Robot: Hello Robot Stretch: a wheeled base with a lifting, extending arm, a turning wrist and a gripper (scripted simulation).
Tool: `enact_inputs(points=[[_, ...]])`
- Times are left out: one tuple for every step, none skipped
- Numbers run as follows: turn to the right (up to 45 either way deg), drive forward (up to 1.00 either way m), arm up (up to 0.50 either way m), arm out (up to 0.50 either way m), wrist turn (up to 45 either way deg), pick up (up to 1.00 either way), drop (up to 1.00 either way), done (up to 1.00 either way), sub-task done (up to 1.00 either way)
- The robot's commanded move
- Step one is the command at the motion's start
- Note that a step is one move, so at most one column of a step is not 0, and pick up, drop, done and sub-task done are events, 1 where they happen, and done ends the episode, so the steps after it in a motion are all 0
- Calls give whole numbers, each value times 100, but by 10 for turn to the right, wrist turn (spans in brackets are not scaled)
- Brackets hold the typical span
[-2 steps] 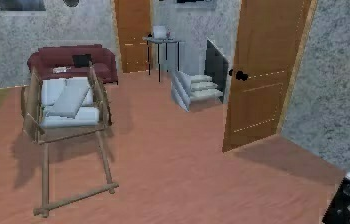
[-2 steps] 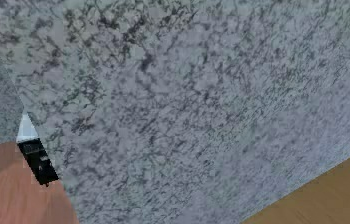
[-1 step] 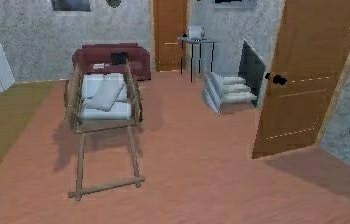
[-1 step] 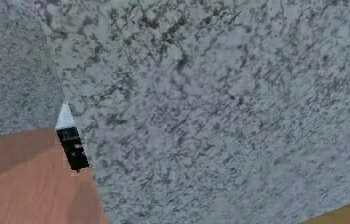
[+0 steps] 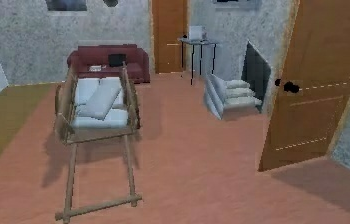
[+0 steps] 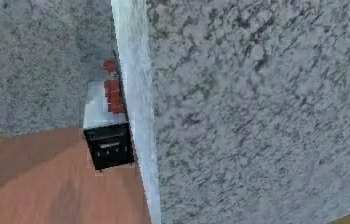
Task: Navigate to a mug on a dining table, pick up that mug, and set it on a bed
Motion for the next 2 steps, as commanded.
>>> enact_inputs(points=[[120, 0, 0, 0, 0, 0, 0, 0, 0], [0, 100, 0, 0, 0, 0, 0, 0, 0]])
